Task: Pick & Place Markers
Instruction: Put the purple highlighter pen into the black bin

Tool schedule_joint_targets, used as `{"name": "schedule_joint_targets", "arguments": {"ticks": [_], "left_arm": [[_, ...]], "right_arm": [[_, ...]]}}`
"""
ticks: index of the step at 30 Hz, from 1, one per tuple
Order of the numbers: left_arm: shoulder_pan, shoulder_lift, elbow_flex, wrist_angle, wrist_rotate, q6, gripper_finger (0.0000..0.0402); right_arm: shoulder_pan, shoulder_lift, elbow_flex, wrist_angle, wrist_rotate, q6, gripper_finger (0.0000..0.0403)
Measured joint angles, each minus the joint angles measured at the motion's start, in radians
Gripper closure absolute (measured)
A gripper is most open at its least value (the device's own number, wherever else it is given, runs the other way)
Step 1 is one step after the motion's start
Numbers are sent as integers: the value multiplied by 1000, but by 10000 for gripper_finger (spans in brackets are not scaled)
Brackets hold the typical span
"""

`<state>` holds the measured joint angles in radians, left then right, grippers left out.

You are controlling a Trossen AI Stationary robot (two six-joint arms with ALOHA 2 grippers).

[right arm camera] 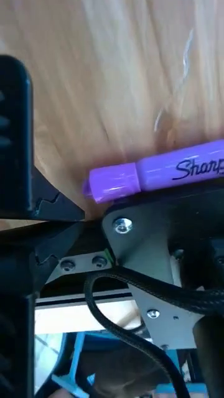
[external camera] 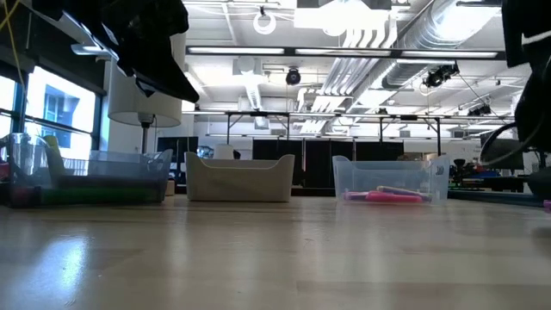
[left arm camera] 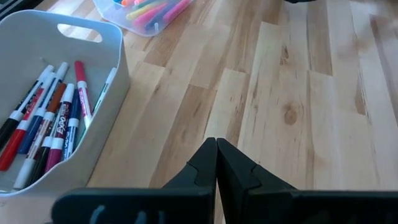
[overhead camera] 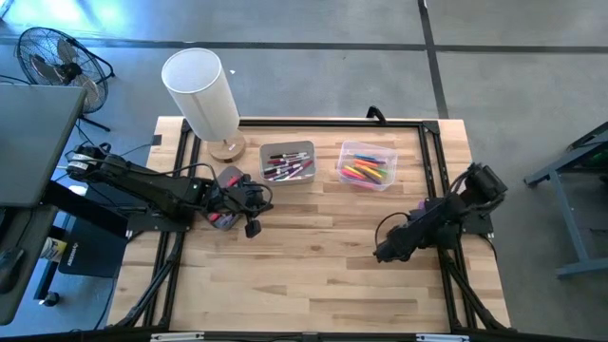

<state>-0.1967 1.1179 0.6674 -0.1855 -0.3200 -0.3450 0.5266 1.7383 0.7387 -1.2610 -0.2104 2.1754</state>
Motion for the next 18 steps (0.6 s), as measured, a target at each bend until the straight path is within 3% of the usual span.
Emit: {"name": "schedule_joint_targets", "arguments": {"ticks": [4,11,18], "left_arm": [[0,0,0,0,24,0,401],[0,0,0,-5,50,0,401],[0,0,0,-5,50,0,401]], "right_arm": [[0,57,0,24,31,-18,403],[1,75,40,97,247,-115,403],[3,44,233,-72,398,-232,403]]}}
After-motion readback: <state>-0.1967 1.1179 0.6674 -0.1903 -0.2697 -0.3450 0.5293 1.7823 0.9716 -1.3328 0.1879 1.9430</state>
